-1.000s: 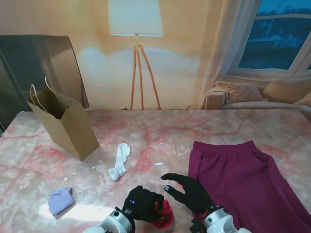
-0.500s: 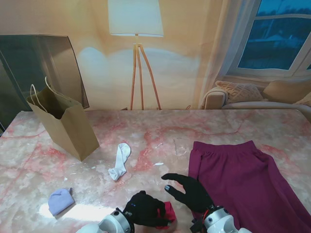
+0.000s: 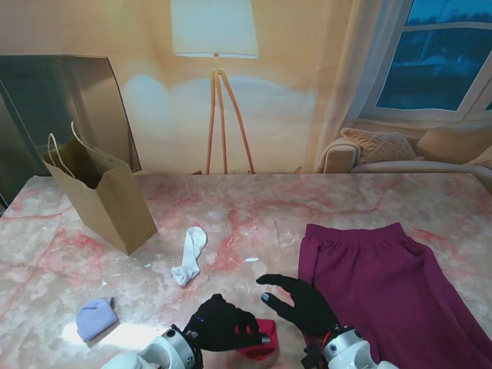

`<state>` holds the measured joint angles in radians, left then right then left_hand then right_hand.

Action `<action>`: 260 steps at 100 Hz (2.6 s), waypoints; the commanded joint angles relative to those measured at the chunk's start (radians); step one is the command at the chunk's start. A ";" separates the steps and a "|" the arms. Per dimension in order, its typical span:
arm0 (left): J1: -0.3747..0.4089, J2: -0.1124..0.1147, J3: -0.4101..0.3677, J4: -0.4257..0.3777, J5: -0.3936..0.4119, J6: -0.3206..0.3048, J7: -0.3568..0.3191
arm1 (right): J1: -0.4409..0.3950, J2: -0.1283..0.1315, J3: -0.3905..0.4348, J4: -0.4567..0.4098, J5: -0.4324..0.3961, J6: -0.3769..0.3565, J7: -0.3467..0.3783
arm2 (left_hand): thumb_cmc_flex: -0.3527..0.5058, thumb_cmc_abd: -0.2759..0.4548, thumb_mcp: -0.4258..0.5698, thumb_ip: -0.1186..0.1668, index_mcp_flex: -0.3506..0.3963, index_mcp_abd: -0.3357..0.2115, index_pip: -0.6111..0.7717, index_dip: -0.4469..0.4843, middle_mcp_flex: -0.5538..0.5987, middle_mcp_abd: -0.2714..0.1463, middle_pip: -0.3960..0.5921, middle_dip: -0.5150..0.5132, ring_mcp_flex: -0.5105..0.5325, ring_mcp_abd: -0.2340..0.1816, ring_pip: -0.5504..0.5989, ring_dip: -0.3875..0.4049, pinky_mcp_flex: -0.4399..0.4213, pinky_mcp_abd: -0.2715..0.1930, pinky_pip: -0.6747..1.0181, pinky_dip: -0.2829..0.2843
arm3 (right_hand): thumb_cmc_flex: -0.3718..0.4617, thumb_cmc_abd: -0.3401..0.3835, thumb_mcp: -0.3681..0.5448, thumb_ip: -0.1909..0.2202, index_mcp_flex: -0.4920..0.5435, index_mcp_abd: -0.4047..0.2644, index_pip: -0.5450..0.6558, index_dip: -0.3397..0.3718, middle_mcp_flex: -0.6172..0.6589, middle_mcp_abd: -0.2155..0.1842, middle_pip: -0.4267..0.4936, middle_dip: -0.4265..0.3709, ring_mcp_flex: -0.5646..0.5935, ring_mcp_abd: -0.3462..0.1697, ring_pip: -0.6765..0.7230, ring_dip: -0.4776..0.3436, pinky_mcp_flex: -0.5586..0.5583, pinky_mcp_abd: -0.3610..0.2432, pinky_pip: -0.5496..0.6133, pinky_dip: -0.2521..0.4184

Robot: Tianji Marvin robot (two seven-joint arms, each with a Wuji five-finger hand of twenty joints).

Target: Fold the socks and the shorts into the kraft paper bag

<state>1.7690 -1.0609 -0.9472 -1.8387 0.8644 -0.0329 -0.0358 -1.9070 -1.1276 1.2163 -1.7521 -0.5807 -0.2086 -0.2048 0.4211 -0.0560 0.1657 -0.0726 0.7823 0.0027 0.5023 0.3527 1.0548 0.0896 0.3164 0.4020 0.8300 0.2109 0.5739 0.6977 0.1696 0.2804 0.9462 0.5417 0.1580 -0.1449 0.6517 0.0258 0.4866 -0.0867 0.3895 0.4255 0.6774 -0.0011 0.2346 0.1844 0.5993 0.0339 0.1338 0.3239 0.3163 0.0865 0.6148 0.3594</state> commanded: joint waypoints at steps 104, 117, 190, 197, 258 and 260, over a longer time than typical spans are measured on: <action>-0.246 0.005 0.160 0.222 0.108 0.075 0.052 | -0.001 -0.001 -0.005 0.006 0.004 -0.002 0.010 | 0.020 -0.492 0.554 -0.053 -0.319 0.108 -0.297 -0.132 -0.467 -0.025 -0.093 0.018 -0.421 -0.050 -0.306 -0.142 -0.143 -0.055 -0.292 -0.027 | 0.011 -0.004 0.006 -0.043 0.014 -0.025 0.004 0.007 0.025 -0.018 0.008 0.009 0.013 0.002 0.015 0.022 -0.006 0.009 0.021 0.041; -0.251 0.013 0.182 0.237 0.138 0.065 0.045 | 0.002 -0.001 -0.008 0.008 0.005 -0.001 0.011 | 0.027 -0.511 0.579 -0.053 -0.290 0.096 -0.269 -0.100 -0.459 -0.044 -0.030 0.126 -0.418 -0.050 -0.280 -0.107 -0.145 -0.054 -0.306 -0.020 | 0.012 -0.003 0.006 -0.043 0.013 -0.025 0.003 0.007 0.026 -0.019 0.009 0.009 0.013 0.004 0.014 0.022 -0.006 0.011 0.023 0.042; -0.308 0.009 0.264 0.348 0.150 0.067 0.130 | 0.001 -0.002 -0.006 0.011 0.007 -0.005 0.008 | 0.202 -0.638 0.644 -0.147 -0.101 -0.327 0.697 0.592 -0.293 -0.077 -0.001 0.149 -0.291 -0.076 -0.204 -0.078 -0.104 -0.045 -0.216 -0.017 | 0.013 -0.003 0.006 -0.043 0.017 -0.027 0.005 0.008 0.028 -0.018 0.009 0.010 0.014 0.003 0.015 0.023 -0.004 0.011 0.026 0.047; -0.304 0.006 0.262 0.352 0.141 0.066 0.139 | 0.000 -0.002 -0.005 0.011 0.007 -0.005 0.008 | 0.179 -0.638 0.637 -0.151 -0.177 -0.281 0.623 0.548 -0.291 -0.071 -0.009 0.136 -0.282 -0.073 -0.201 -0.076 -0.104 -0.042 -0.214 -0.018 | 0.013 -0.003 0.006 -0.043 0.017 -0.027 0.005 0.008 0.028 -0.018 0.009 0.010 0.014 0.003 0.015 0.023 -0.004 0.011 0.026 0.047; -0.336 -0.010 0.304 0.426 0.119 0.080 0.218 | 0.001 -0.001 -0.004 0.011 0.009 -0.006 0.011 | 0.207 -0.630 0.750 -0.095 -0.140 -0.323 0.652 0.570 -0.268 -0.081 0.005 0.137 -0.283 -0.082 -0.202 -0.078 -0.104 -0.047 -0.206 -0.019 | 0.020 0.001 0.009 -0.043 0.018 -0.025 0.006 0.008 0.030 -0.017 0.009 0.010 0.016 0.005 0.015 0.023 -0.001 0.010 0.027 0.049; -0.337 -0.012 0.303 0.431 0.116 0.080 0.225 | 0.001 -0.001 -0.004 0.011 0.009 -0.006 0.012 | 0.205 -0.628 0.777 -0.087 -0.135 -0.334 0.664 0.604 -0.245 -0.088 0.001 0.125 -0.264 -0.089 -0.198 -0.081 -0.096 -0.050 -0.197 -0.019 | 0.021 0.002 0.010 -0.043 0.019 -0.025 0.006 0.008 0.031 -0.018 0.010 0.010 0.016 0.004 0.015 0.023 -0.001 0.010 0.027 0.049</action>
<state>1.4171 -1.0694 -0.6552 -1.4668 0.9876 0.0415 0.1995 -1.9000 -1.1275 1.2140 -1.7392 -0.5716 -0.2128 -0.1951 0.5927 -0.6713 0.8699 -0.1887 0.6395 -0.2822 1.0925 0.8595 0.6939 0.0148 0.4257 0.6394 0.5209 0.1481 0.3571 0.6135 0.0624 0.2273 0.7223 0.5168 0.1581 -0.1449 0.6517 0.0258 0.4866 -0.0868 0.3895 0.4255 0.6775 -0.0012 0.2346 0.1847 0.5993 0.0398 0.1338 0.3239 0.3163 0.0984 0.6148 0.3703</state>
